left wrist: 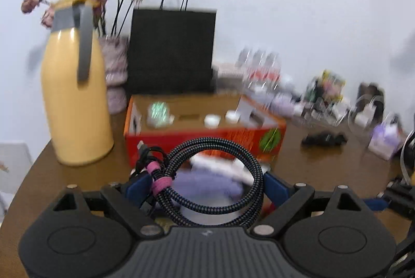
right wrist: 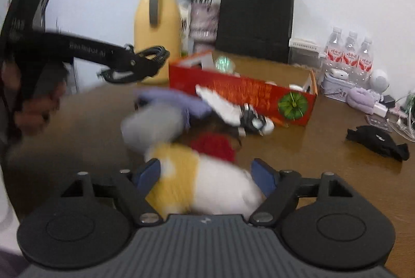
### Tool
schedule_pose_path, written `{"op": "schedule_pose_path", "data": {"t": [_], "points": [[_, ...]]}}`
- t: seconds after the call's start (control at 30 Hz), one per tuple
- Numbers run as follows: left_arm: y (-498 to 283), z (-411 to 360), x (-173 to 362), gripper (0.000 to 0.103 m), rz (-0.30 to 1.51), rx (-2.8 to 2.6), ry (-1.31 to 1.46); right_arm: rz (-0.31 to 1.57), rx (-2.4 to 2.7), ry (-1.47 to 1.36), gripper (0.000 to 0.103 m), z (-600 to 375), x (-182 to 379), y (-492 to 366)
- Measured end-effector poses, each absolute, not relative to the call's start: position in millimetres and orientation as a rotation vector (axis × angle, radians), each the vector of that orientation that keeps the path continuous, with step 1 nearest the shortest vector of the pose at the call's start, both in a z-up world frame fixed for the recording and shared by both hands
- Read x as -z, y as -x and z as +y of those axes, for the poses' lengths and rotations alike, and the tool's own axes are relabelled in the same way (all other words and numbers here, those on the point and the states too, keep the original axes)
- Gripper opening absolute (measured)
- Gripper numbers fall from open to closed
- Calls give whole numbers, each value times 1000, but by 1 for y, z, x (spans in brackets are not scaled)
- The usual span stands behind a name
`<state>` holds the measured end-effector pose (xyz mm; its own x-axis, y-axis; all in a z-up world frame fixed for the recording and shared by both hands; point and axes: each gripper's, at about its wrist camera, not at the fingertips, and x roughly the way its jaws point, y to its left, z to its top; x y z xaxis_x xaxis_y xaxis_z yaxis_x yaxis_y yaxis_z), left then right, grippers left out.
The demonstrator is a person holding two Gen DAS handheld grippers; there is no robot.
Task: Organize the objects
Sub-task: 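Lift the black cable and plush toy off the table, then drop the cable and plush toy into the red cardboard box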
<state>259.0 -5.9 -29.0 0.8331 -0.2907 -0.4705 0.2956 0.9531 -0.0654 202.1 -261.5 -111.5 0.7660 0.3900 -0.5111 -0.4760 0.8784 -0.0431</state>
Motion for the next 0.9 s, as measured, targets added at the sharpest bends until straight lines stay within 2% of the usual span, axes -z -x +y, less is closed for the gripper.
{"op": "schedule_pose_path", "data": {"t": [0.13, 0.33, 0.43, 0.47, 0.5, 0.7, 0.9], "points": [[-247, 6, 45, 91, 542, 258, 16, 573, -422, 53, 93, -274, 113, -211], [-224, 24, 56, 91, 590, 161, 59, 558, -377, -141, 92, -263, 109, -191], [-212, 25, 59, 91, 602, 153, 42, 618, -384, -122, 83, -239, 127, -185], [-206, 25, 60, 91, 599, 159, 34, 602, -359, -77, 70, -229, 135, -185], [-202, 25, 59, 91, 596, 166, 32, 591, -320, -35, 50, -223, 139, -186], [-193, 24, 43, 91, 532, 184, 43, 535, -337, -77, 46, -228, 120, -179], [-254, 5, 16, 91, 445, 208, 10, 419, -405, -165, 47, -263, 61, -220]]}}
